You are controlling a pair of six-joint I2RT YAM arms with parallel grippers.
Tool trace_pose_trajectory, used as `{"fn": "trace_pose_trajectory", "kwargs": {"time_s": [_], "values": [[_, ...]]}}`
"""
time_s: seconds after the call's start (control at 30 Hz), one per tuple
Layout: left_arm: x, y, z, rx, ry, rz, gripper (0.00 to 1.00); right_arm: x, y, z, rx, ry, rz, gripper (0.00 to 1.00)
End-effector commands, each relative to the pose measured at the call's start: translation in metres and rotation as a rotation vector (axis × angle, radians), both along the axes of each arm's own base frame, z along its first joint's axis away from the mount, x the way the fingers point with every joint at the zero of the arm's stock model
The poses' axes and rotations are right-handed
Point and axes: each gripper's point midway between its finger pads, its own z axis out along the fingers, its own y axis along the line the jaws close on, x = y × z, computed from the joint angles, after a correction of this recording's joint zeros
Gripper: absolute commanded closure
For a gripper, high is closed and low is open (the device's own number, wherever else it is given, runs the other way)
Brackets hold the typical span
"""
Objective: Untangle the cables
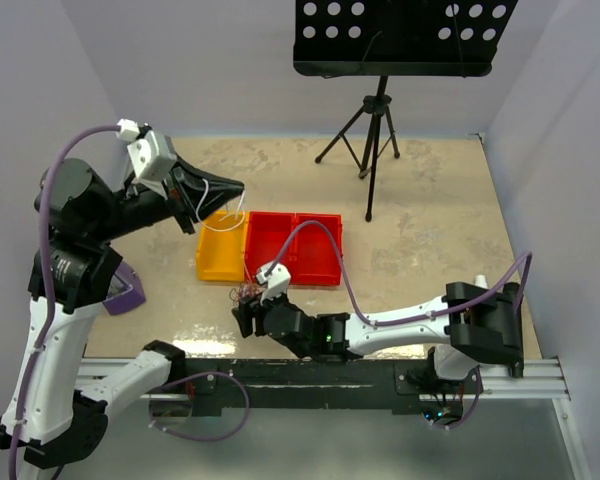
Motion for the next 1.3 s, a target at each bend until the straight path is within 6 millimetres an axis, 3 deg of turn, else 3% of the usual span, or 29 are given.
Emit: {"fn": "trace_pose_trajectory", "kwargs": {"time_s": [0.0, 0.13, 0.27, 0.57, 0.7, 0.93, 1.1, 1.27], "values": [[-0.002, 0.02, 0.077, -0.094, -0.249, 0.137, 1.0, -0.008, -0.017, -0.057, -0.181, 0.069, 0.006, 0.35], [-0.007, 0.025, 0.1, -0.115, -0.298, 0.161, 1.0, -0.009, -0.022, -0.075, -0.235, 0.098, -0.012, 0.36], [-0.01, 0.018, 0.08, -0.104, -0.238, 0.111, 1.0, -0.007, -0.028, -0.063, -0.201, 0.097, -0.029, 0.37], [-0.006, 0.016, 0.034, -0.047, -0.18, 0.102, 1.0, -0.015, -0.042, 0.043, 0.106, 0.04, 0.042, 0.37], [-0.009, 0.015, 0.025, -0.031, -0.17, 0.083, 1.0, -0.021, -0.044, 0.073, 0.209, 0.022, 0.095, 0.37], [-0.016, 0.013, 0.024, -0.034, -0.156, 0.053, 1.0, -0.032, -0.027, 0.078, 0.227, 0.018, 0.177, 0.42], [-0.019, 0.013, 0.025, -0.04, -0.15, 0.04, 1.0, -0.028, -0.026, 0.08, 0.23, 0.005, 0.159, 0.49], [-0.022, 0.011, 0.026, -0.044, -0.15, 0.023, 1.0, -0.018, -0.025, 0.073, 0.2, 0.003, 0.104, 0.49]]}}
